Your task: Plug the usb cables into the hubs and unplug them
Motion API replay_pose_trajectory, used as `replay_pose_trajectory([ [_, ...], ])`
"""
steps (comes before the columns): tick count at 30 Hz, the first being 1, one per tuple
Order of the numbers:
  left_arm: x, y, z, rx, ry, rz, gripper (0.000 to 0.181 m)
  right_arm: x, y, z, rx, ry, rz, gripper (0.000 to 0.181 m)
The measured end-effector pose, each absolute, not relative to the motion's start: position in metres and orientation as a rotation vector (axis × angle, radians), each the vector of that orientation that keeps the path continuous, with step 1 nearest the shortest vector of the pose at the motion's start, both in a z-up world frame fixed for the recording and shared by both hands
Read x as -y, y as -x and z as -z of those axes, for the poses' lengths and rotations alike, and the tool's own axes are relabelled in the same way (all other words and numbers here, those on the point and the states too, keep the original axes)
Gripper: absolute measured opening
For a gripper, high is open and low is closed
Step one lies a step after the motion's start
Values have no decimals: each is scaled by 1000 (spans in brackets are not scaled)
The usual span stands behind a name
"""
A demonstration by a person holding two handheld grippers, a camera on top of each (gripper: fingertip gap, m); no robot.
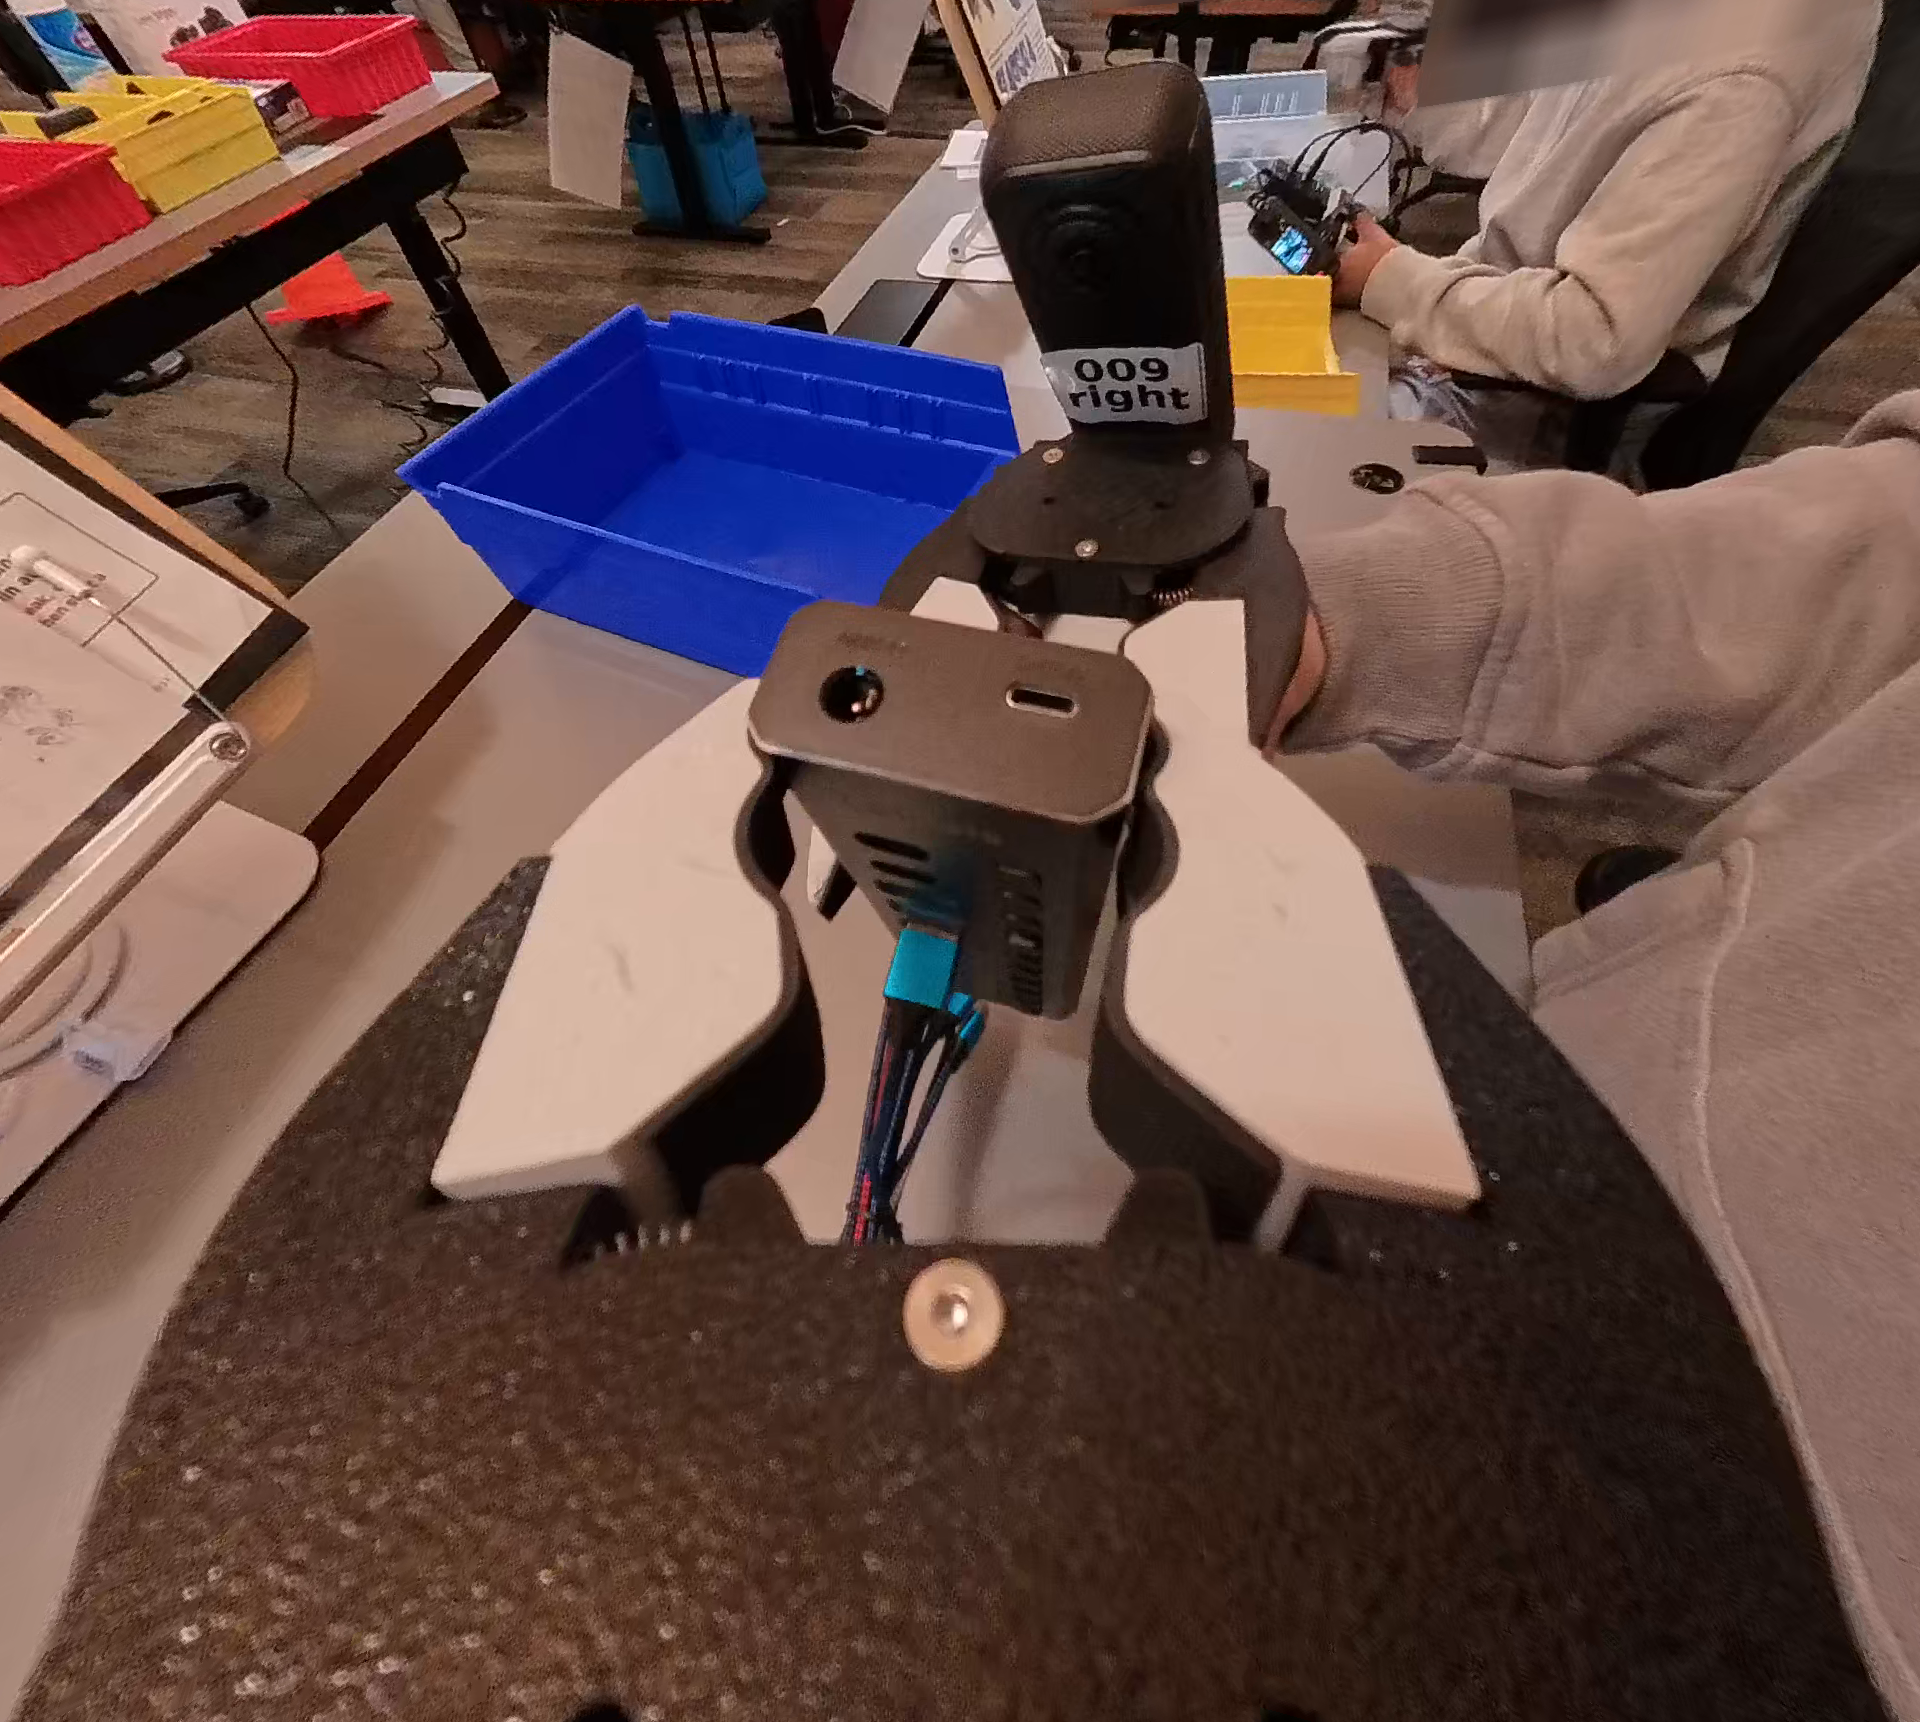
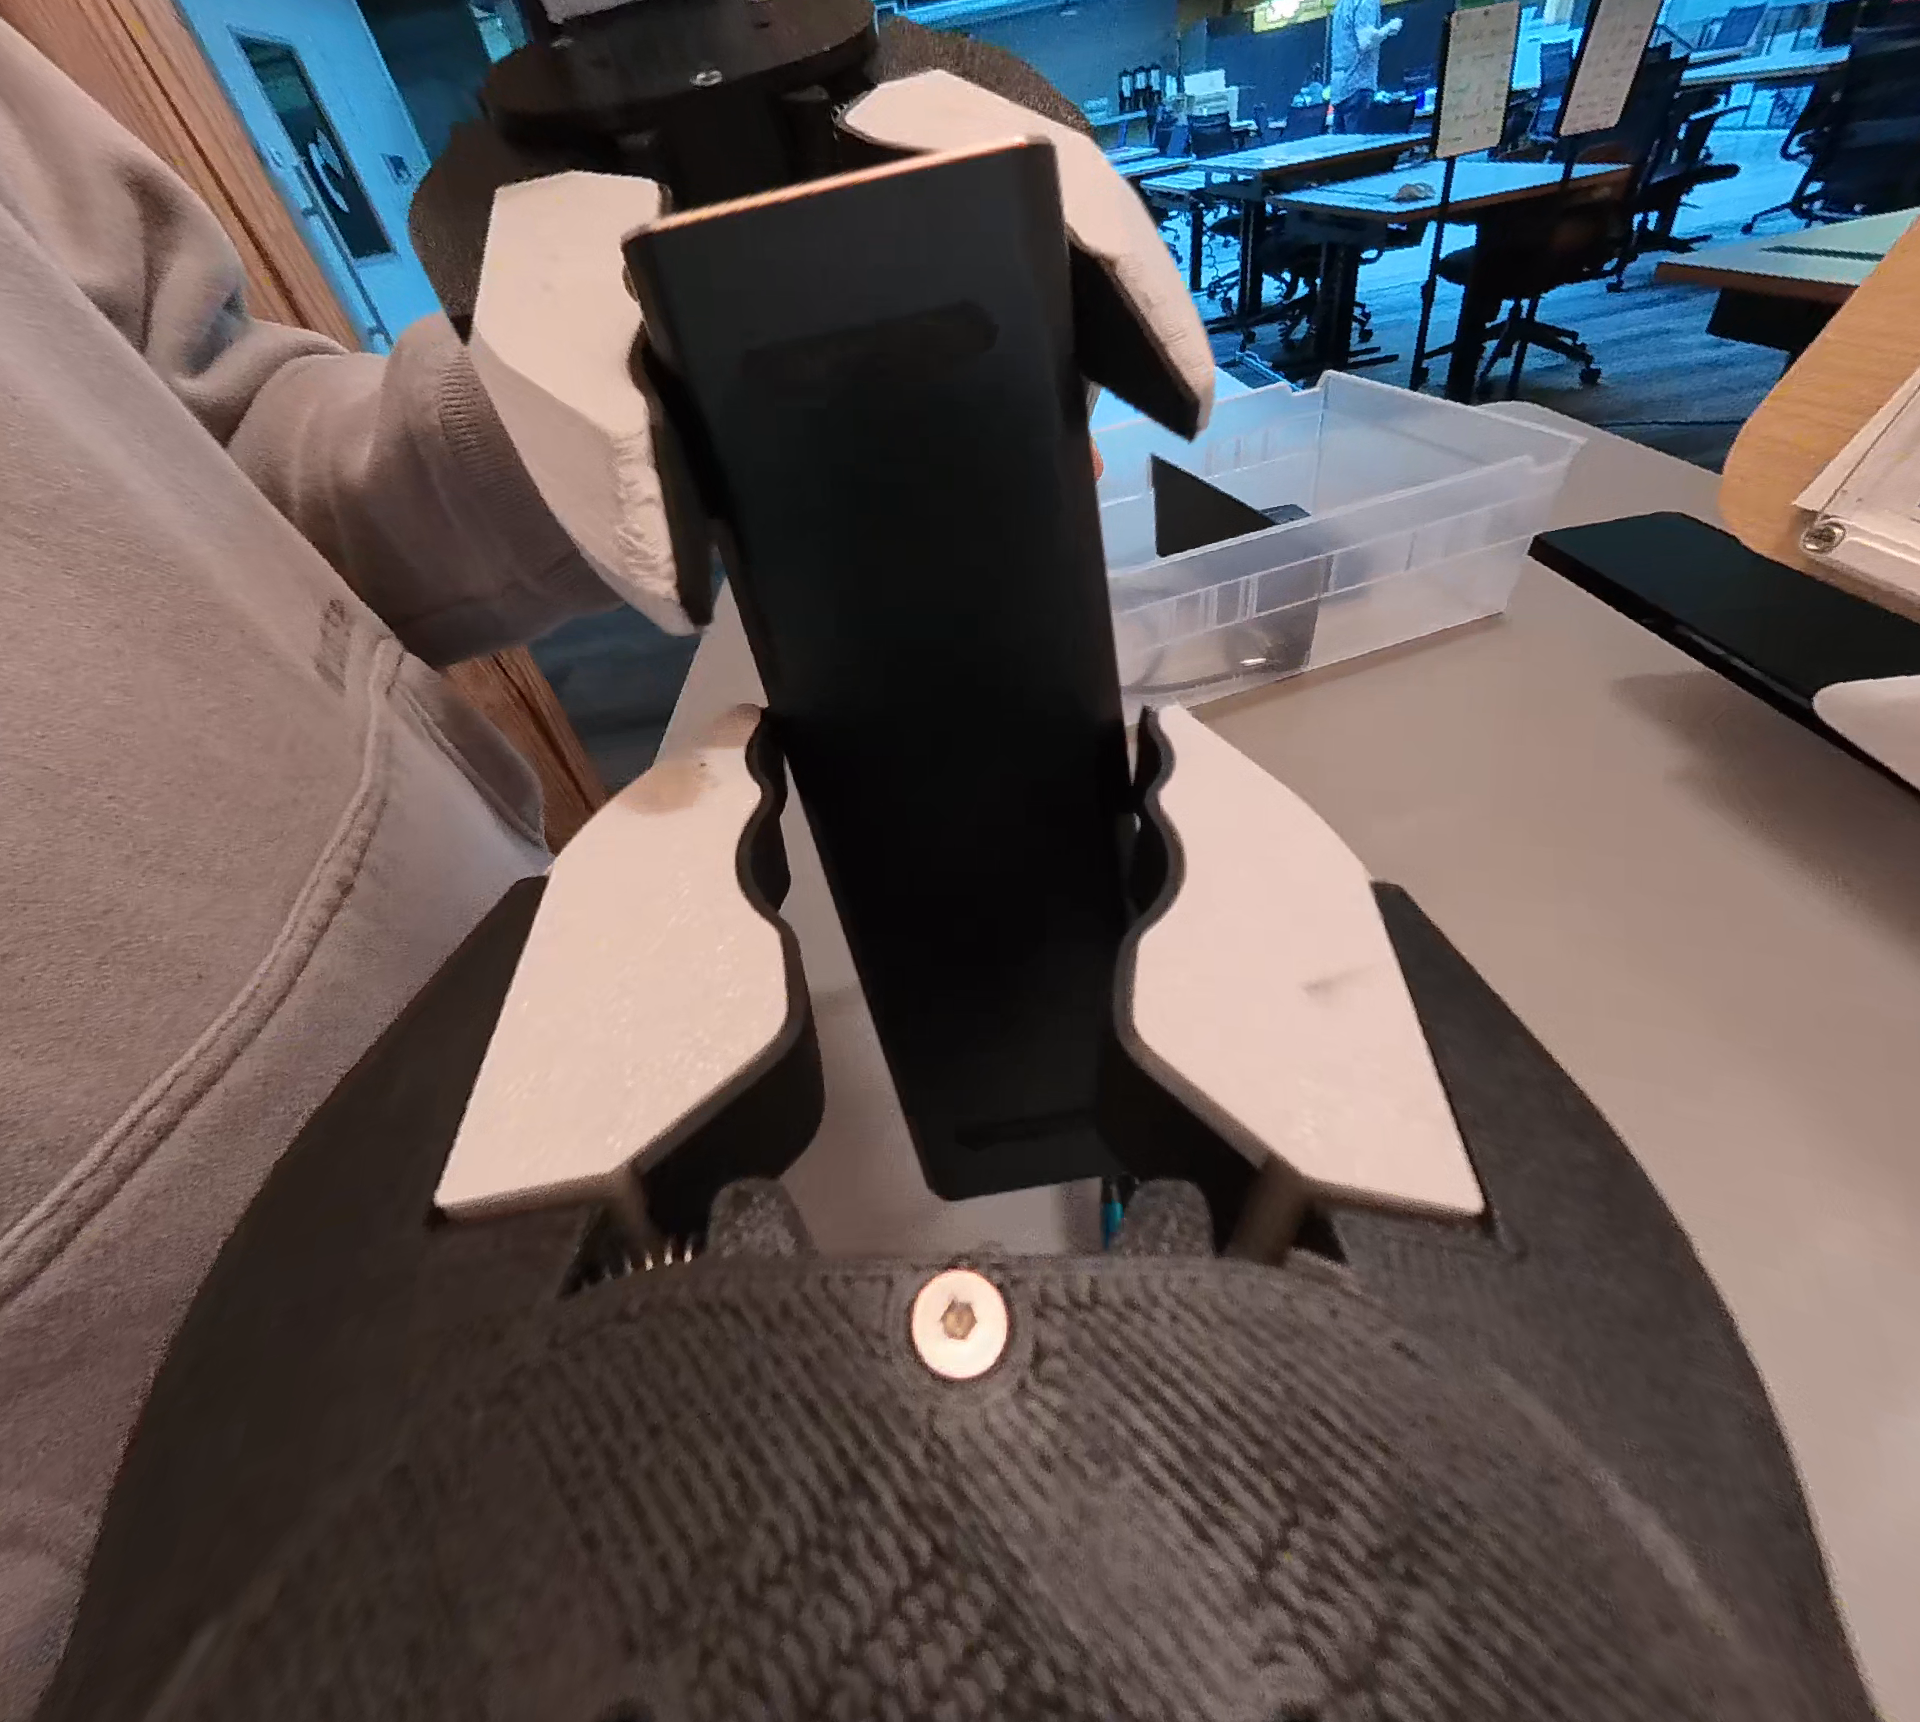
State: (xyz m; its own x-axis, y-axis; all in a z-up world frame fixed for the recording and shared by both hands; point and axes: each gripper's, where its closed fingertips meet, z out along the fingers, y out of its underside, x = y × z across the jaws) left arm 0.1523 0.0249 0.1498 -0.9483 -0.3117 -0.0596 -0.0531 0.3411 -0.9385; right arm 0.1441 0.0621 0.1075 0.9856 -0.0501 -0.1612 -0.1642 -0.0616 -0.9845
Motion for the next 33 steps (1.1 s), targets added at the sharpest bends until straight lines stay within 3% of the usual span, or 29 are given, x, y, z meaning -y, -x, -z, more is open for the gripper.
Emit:
replay_pose_trajectory([
  [5,-26,-154,-146,-2390,331,1634,62,-67,-145,-105,-180,1637,-77,71],
  [7,-26,-153,-143,-2409,318,1624,62,-68,-147,-101,-185,1668,-60,64],
  [16,-28,-148,-136,-2458,317,1604,64,-69,-139,-92,-176,1716,-76,63],
  [22,-46,-150,-175,-2302,433,1844,75,-63,-143,-99,-194,1677,-83,62],
  [26,-140,-202,-181,-2109,876,1671,65,-44,-151,-104,-232,1667,-43,62],
  [30,-299,-241,-85,-1976,1691,996,60,-27,-154,-108,-270,1649,-9,62],
  [33,-346,-246,-22,-1770,2225,1026,57,-21,-157,-110,-293,1620,0,62],
])
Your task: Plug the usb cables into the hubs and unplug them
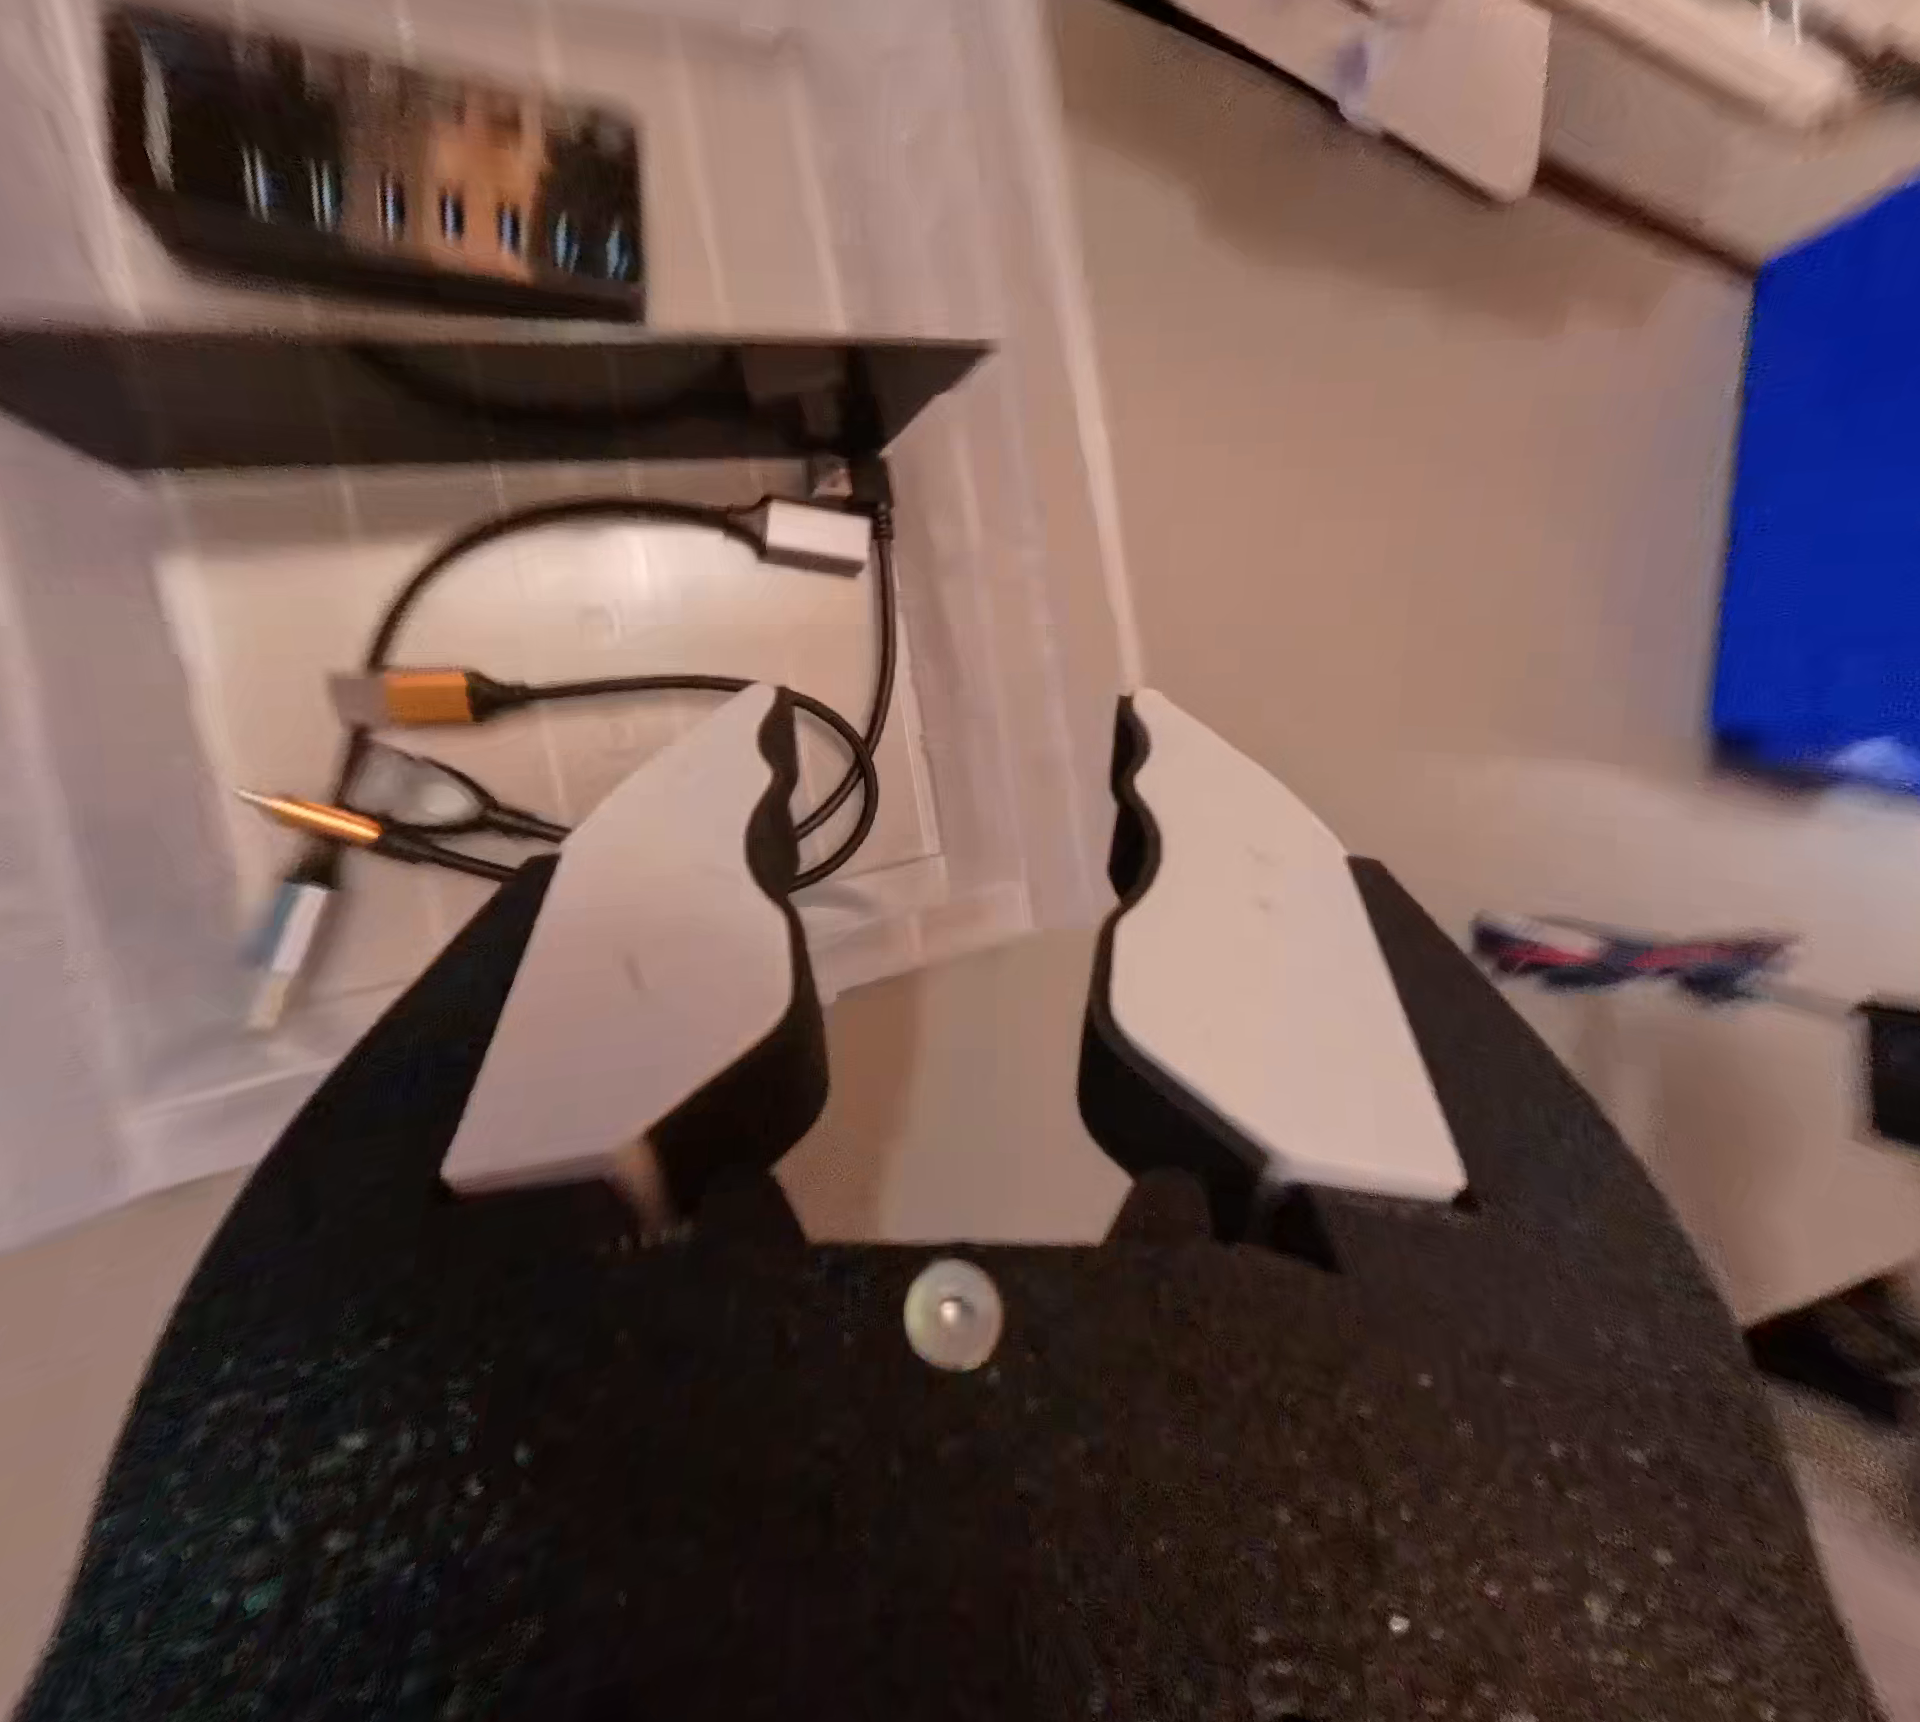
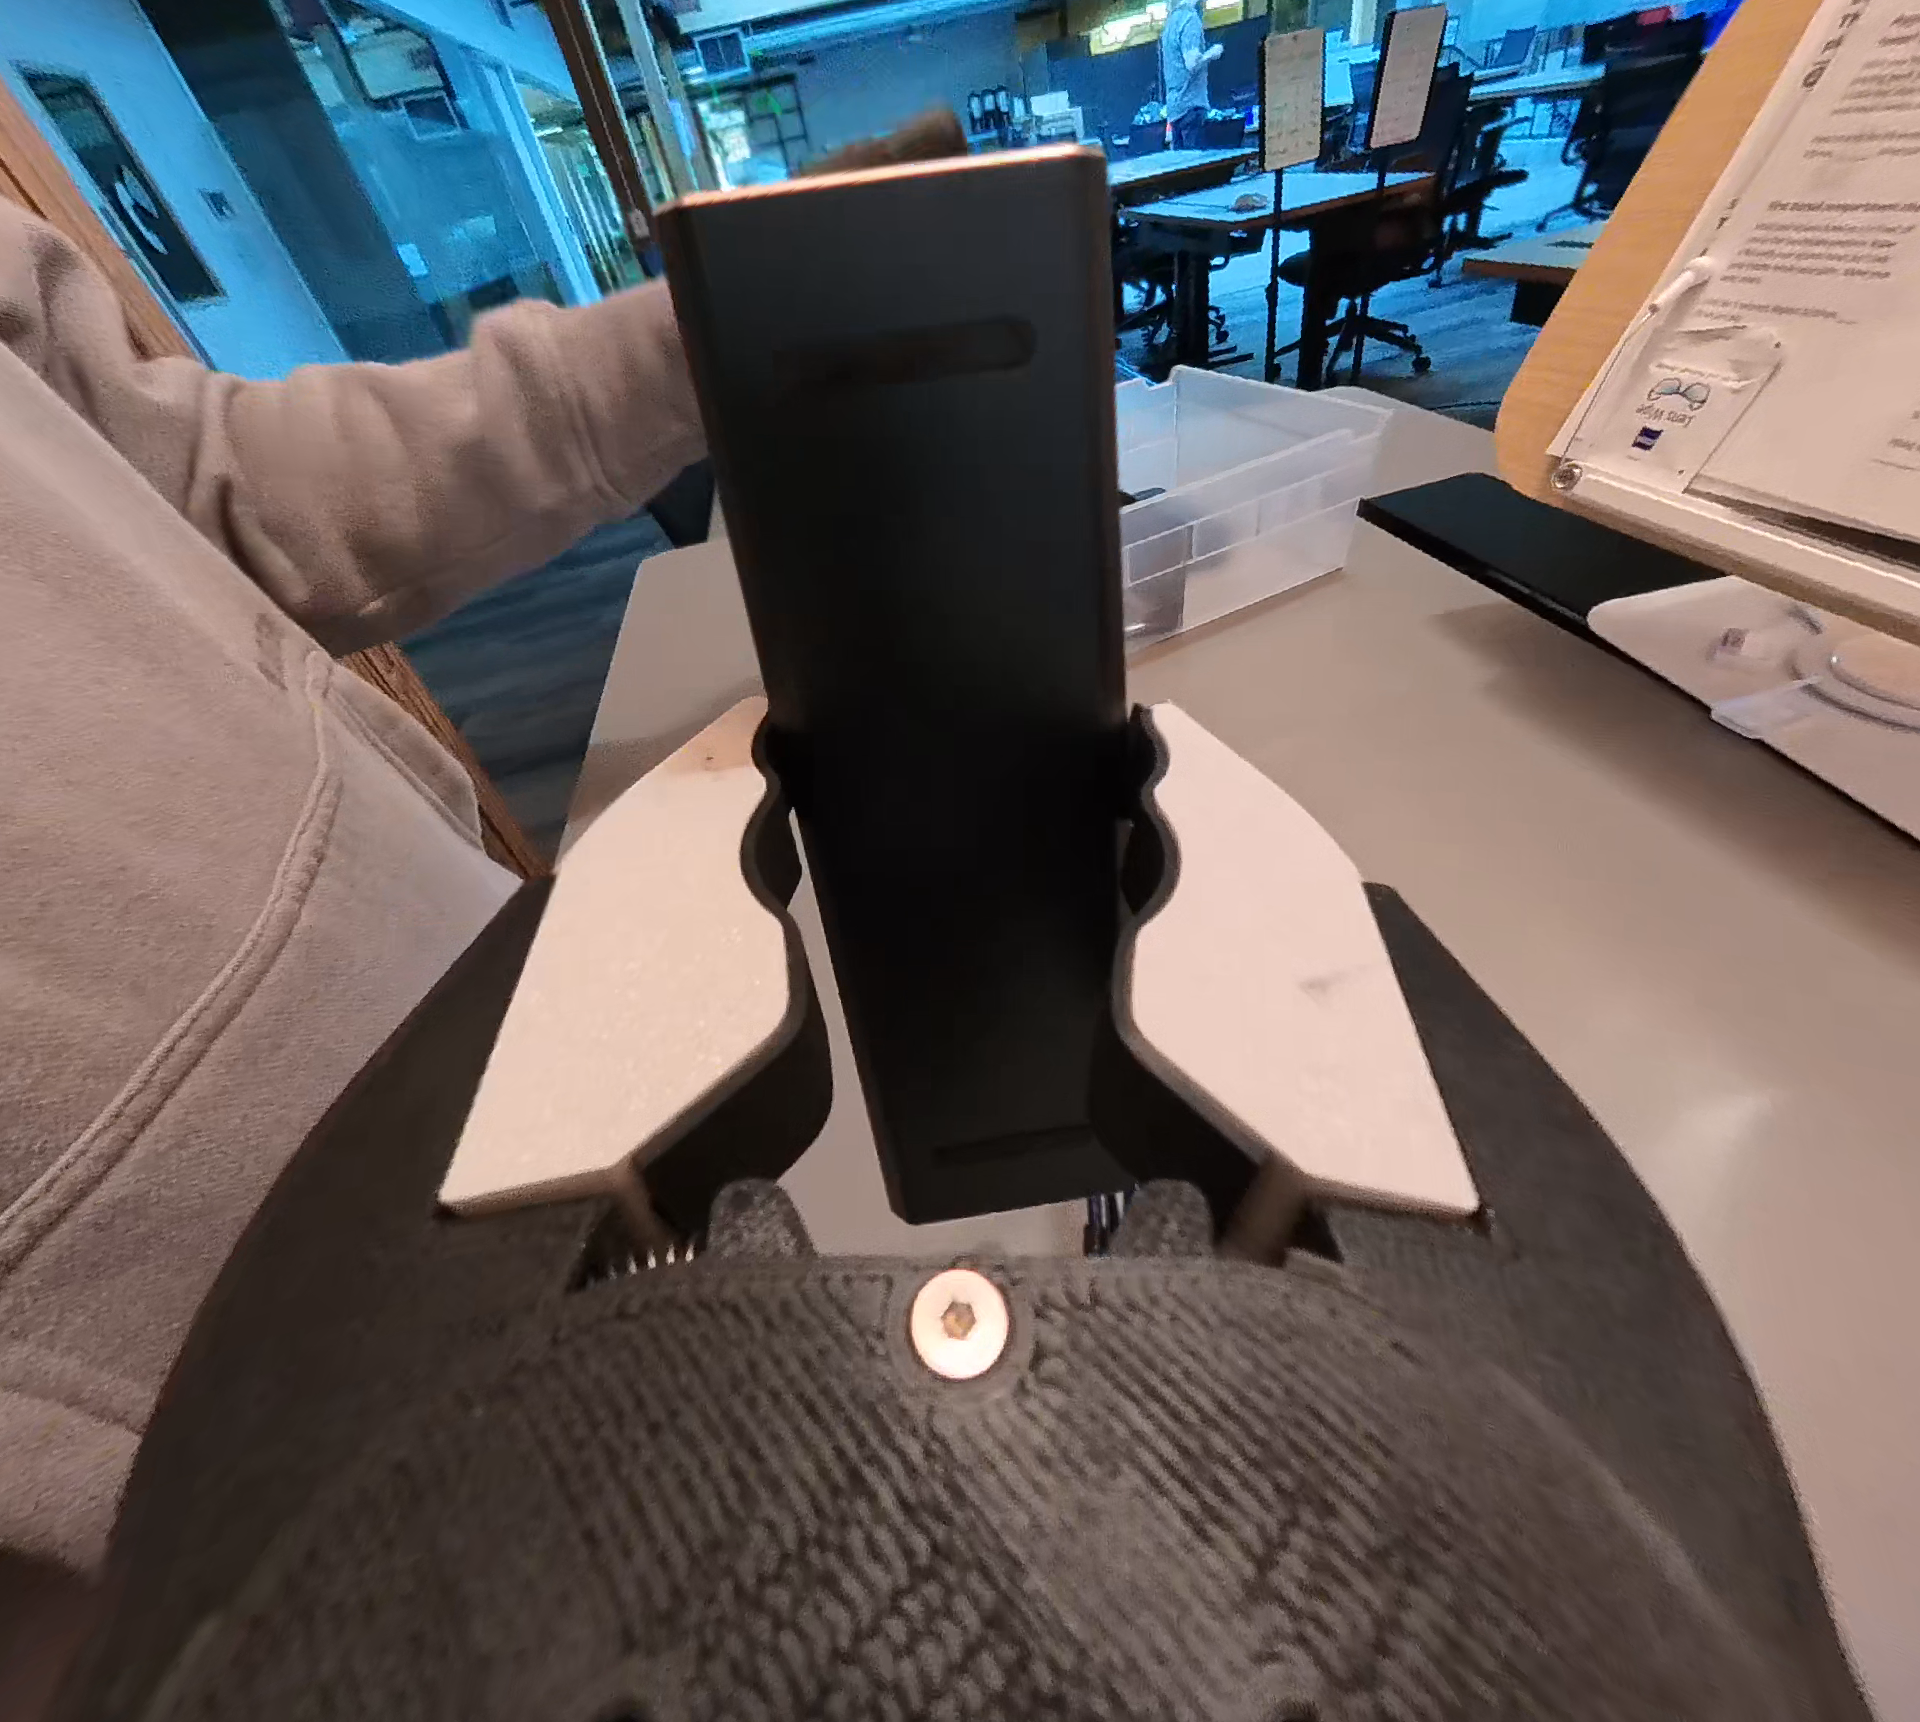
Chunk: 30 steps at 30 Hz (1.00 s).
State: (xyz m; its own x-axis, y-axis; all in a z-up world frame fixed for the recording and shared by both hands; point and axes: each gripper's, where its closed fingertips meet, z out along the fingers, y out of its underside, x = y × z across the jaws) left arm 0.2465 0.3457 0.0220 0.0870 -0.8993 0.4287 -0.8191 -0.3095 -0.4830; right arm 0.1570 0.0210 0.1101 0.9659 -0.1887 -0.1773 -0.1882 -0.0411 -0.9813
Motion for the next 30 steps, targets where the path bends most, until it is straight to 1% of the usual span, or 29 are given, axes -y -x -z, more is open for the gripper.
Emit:
replay_pose_trajectory([
  [2,-360,-253,3,-1574,2457,1122,59,-21,-159,-110,-298,1616,12,62],
  [5,-367,-254,30,-1429,2693,1080,60,-24,-158,-110,-287,1625,6,62],
  [7,-376,-254,44,-1363,2753,940,60,-25,-155,-110,-274,1631,-7,62],
  [14,-375,-257,69,-1303,2887,746,61,-27,-154,-108,-264,1630,-20,62],
  [17,-378,-262,73,-1231,2913,740,50,-28,-154,-108,-257,1625,-24,62],
  [18,-381,-263,76,-1220,2905,720,42,-28,-154,-108,-255,1625,-19,62],
  [20,-385,-265,81,-1197,2887,720,16,-28,-153,-108,-249,1618,-31,62],
  [22,-386,-266,82,-1156,2896,766,6,-27,-153,-110,-251,1596,-41,62],
  [26,-387,-265,77,-1270,2779,782,4,-24,-153,-111,-255,1561,-55,62],
  [30,-378,-265,42,-1497,2481,882,3,-19,-153,-115,-265,1516,-66,62],
])
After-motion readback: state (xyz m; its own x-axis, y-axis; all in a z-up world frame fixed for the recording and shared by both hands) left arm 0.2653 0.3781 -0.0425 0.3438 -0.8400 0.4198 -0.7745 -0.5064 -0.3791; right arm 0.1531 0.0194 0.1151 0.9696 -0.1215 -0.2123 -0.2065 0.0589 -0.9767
